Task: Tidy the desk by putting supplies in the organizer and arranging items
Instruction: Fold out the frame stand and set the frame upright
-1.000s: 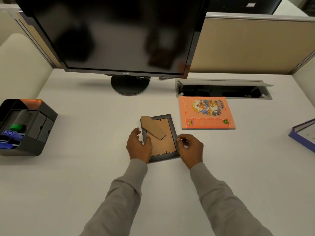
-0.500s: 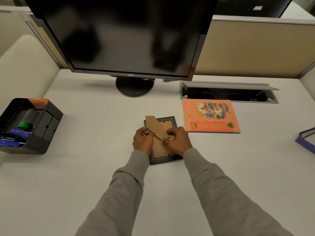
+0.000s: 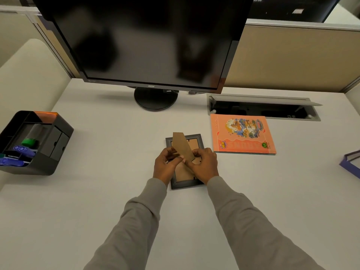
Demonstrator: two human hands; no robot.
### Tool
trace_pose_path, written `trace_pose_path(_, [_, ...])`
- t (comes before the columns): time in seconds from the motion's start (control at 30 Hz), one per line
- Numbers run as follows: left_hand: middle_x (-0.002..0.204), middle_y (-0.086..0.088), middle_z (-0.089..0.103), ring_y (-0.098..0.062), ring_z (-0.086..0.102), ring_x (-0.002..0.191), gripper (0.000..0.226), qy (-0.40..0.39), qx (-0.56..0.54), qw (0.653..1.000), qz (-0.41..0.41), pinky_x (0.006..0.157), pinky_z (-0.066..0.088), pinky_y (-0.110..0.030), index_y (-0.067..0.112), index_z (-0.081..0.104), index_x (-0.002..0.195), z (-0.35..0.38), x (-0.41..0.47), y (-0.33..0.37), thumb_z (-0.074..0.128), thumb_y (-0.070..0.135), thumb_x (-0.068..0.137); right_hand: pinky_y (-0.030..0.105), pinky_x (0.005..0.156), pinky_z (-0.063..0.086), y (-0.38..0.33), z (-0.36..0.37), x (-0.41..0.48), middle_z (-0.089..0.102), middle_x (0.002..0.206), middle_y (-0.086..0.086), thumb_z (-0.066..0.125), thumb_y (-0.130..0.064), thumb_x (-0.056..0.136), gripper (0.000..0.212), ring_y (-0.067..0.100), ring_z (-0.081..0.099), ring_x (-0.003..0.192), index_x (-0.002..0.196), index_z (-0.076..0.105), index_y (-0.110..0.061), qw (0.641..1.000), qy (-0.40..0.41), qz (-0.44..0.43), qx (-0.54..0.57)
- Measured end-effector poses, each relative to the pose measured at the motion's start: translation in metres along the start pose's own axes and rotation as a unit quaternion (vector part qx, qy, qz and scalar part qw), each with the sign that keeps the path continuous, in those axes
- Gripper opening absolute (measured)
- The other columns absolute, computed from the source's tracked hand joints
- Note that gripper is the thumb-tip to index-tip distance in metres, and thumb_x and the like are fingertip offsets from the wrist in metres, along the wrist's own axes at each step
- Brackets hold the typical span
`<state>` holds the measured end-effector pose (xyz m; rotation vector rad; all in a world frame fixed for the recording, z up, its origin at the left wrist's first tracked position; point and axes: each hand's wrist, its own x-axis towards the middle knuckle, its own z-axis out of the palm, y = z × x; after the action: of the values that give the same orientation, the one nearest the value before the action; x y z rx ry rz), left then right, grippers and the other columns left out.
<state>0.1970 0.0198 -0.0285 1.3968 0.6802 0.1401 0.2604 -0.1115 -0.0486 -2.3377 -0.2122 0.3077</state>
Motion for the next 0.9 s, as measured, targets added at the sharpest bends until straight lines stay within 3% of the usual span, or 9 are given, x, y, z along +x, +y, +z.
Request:
trace_pose_path(0.3, [0.111, -0.001, 0.071, -0.027, 0.066, 0.106, 0.035, 0.025, 0.025, 0.999, 0.001, 0.089, 0.056, -0.041, 0.019, 0.069, 0.115, -0.009, 0.004, 0.0, 0.077, 0.013, 0.081, 0.043, 0.093, 0.051, -0.001, -0.003, -0.001, 0.054, 0.114, 0.001, 0.081, -0.053, 0.069, 0.052, 0.023, 0.052, 0.11, 0.111, 0.07, -0.025, 1.0, -0.008, -0.002, 0.013])
trace_pose_path(0.47, [0.114, 0.011, 0.071, -0.023, 0.065, 0.107, 0.045, 0.054, 0.034, 0.998, -0.005, 0.093, 0.055, -0.05, 0.033, 0.07, 0.113, -0.016, 0.003, -0.004, 0.078, 0.04, 0.069, 0.028, 0.092, 0.045, 0.004, -0.014, -0.003, 0.052, 0.118, 0.005, 0.087, -0.037, 0.069, 0.055, 0.022, 0.052, 0.112, 0.118, 0.068, -0.02, 0.998, 0.019, -0.001, 0.052])
trace_pose_path(0.57, [0.124, 0.01, 0.065, -0.019, 0.058, 0.114, 0.044, 0.05, 0.076, 0.996, 0.0, 0.1, 0.051, -0.044, 0.034, 0.067, 0.122, -0.018, -0.002, -0.008, 0.077, 0.034, 0.08, 0.036, 0.094, 0.049, 0.01, -0.018, -0.005, 0.054, 0.12, 0.006, 0.085, -0.038, 0.072, 0.056, 0.024, 0.053, 0.111, 0.12, 0.066, -0.019, 0.997, 0.045, 0.016, 0.059])
trace_pose_path(0.7, [0.135, 0.001, 0.054, -0.016, 0.052, 0.116, 0.057, 0.062, 0.173, 0.983, -0.014, 0.101, 0.043, -0.031, 0.021, 0.048, 0.142, -0.015, -0.007, -0.011, 0.07, 0.027, 0.09, 0.049, 0.1, 0.049, 0.018, -0.016, -0.01, 0.057, 0.128, 0.009, 0.075, -0.036, 0.085, 0.053, 0.029, 0.056, 0.116, 0.13, 0.06, -0.012, 0.996, 0.046, 0.061, 0.055])
trace_pose_path(0.8, [0.137, -0.006, 0.052, -0.026, 0.049, 0.127, 0.057, 0.054, 0.235, 0.97, -0.036, 0.108, 0.04, -0.038, 0.015, 0.048, 0.141, -0.008, -0.008, -0.01, 0.068, 0.029, 0.09, 0.043, 0.105, 0.046, 0.015, -0.018, -0.011, 0.06, 0.126, 0.013, 0.068, -0.03, 0.091, 0.046, 0.032, 0.057, 0.117, 0.13, 0.061, -0.007, 0.996, 0.032, 0.073, 0.037])
trace_pose_path(0.9, [0.128, -0.007, 0.054, -0.03, 0.051, 0.121, 0.046, 0.036, 0.264, 0.962, -0.057, 0.105, 0.042, -0.039, 0.019, 0.058, 0.129, -0.001, -0.006, -0.004, 0.066, 0.036, 0.087, 0.036, 0.097, 0.045, 0.008, -0.024, -0.011, 0.067, 0.115, 0.018, 0.066, -0.023, 0.093, 0.035, 0.034, 0.061, 0.109, 0.119, 0.067, 0.001, 0.992, 0.032, 0.104, 0.07])
